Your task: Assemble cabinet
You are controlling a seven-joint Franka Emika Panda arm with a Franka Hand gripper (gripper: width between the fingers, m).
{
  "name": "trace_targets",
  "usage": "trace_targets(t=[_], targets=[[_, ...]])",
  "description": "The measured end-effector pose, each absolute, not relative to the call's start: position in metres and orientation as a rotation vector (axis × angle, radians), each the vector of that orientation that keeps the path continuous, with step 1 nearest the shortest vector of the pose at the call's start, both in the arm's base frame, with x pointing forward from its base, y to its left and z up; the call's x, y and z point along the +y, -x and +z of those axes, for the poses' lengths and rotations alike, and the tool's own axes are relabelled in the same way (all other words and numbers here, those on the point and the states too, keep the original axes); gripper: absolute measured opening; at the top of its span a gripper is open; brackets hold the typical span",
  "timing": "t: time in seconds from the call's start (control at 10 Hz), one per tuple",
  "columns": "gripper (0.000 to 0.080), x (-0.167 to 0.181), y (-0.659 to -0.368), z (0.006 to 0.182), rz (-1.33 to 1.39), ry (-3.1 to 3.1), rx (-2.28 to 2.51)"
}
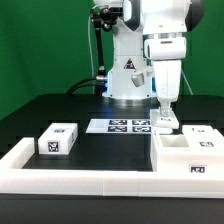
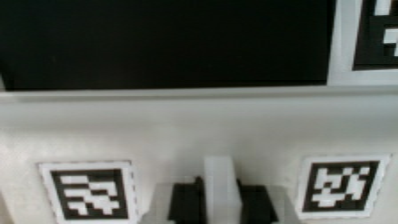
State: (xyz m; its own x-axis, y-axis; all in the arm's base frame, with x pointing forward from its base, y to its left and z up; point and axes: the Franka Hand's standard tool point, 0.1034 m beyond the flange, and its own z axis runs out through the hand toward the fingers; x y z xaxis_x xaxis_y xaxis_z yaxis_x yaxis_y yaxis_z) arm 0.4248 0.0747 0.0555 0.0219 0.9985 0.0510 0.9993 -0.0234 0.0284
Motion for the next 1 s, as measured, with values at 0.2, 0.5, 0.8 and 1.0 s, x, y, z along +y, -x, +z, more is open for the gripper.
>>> trace_targets(t=[0.2, 0.5, 0.8, 1.0], targets=[[0.0062, 0.074, -0.425, 0.056, -0.088, 2.235, -2.184], [0.0062, 0.067, -0.425, 0.057, -0.079, 2.245, -2.176], [0.0062, 0.058, -0.425, 0.053, -0.080, 2.223, -2.190], [0.0062, 0.032, -0.428, 0.046, -0.122, 2.169, -2.191]])
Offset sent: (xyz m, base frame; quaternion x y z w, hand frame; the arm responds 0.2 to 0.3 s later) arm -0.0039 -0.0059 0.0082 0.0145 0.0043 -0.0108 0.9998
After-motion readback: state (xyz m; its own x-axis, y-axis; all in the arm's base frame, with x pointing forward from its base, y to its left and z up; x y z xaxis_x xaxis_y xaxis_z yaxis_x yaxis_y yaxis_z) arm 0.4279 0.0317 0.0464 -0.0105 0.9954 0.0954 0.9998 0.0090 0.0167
